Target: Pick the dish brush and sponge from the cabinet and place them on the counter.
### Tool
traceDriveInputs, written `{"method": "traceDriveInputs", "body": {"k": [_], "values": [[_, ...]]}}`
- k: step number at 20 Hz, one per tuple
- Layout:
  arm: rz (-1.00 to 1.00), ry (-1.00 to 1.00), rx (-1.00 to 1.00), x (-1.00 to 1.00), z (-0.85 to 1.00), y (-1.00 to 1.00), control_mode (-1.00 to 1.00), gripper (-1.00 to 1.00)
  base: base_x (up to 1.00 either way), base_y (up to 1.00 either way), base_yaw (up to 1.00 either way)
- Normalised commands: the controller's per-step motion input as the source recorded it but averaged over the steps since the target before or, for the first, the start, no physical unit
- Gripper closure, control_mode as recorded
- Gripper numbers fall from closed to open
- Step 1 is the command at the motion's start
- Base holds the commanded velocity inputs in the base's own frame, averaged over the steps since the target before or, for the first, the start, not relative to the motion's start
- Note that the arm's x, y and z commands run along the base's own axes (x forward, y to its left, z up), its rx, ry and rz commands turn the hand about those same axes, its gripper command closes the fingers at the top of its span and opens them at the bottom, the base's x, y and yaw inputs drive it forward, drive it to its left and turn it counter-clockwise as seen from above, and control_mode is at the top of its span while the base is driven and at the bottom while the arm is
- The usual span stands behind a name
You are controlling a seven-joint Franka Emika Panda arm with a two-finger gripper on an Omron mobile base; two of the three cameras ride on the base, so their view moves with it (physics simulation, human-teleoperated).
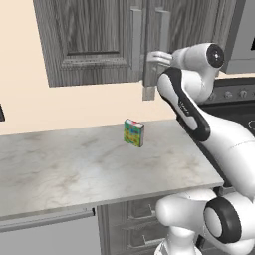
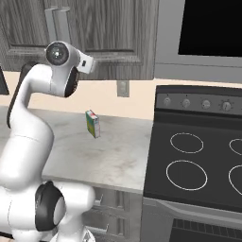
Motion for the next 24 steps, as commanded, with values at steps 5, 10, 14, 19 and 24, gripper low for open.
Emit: {"method": "traceDriveInputs", "body": {"k": [5, 10, 14, 19, 24], "values": [[0.04, 0.03, 0.08, -0.42, 0.10, -0.49, -1.00, 1.00, 0.00, 0.00, 0.00], [0.09, -0.06, 0.08, -0.48, 0.05, -0.48, -1.00, 1.00, 0.00, 0.00, 0.00], [0.14, -0.12, 0.11, -0.59, 0.09, -0.54, -1.00, 1.00, 0.00, 0.00, 0.00], [0.11, -0.07, 0.10, -0.55, 0.07, -0.65, -1.00, 1.00, 0.00, 0.00, 0.00], [0.09, 0.00, 0.12, -0.27, 0.06, -0.53, -1.00, 1.00, 0.00, 0.00, 0.00]]}}
